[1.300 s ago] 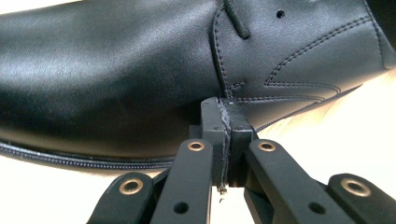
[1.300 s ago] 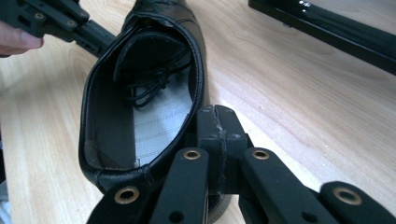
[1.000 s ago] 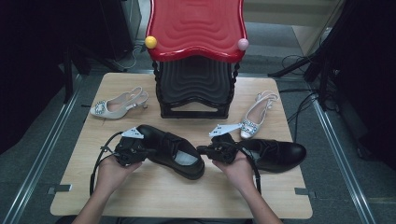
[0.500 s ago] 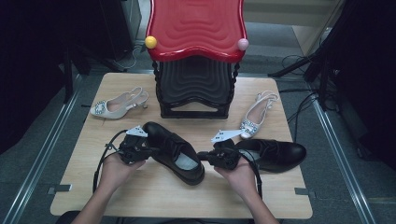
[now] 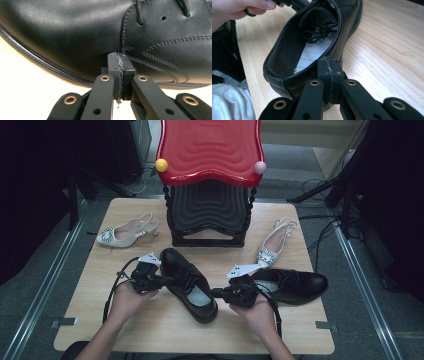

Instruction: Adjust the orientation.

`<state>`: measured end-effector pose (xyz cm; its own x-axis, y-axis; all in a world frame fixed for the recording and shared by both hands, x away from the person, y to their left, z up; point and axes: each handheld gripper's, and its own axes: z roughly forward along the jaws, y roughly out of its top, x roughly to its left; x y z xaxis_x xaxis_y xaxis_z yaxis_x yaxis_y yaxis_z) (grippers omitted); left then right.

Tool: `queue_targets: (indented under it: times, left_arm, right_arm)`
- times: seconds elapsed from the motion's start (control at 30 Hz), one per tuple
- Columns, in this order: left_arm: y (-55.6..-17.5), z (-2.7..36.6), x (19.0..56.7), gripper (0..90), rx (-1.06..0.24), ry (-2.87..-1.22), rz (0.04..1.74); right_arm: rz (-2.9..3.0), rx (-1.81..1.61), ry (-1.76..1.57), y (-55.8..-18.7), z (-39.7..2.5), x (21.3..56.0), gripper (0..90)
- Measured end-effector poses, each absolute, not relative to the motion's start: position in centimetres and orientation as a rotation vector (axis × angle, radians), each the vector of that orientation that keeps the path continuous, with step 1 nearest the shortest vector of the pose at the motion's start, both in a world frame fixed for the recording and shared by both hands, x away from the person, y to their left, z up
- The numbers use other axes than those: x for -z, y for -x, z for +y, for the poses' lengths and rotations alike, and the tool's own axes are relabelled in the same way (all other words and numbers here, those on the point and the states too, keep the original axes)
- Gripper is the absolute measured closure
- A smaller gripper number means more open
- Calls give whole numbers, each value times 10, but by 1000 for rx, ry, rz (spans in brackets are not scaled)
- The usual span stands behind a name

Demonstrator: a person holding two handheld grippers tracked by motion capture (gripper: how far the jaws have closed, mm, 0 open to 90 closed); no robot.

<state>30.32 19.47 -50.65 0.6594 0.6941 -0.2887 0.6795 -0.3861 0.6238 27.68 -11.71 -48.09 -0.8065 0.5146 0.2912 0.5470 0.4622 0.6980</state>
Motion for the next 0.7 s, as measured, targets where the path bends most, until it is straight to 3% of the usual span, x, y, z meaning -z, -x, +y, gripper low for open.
queue_targets:
  times: [0.4,0.7]
  left_arm:
    - [-308,188,507,900,-37,-2145,1040]
    - [-300,195,502,894,-97,-2158,1040]
  right_arm:
    - [-2618,1292,936,-268,-117,483,900]
    - [-2599,1289,969,-282,-122,487,900]
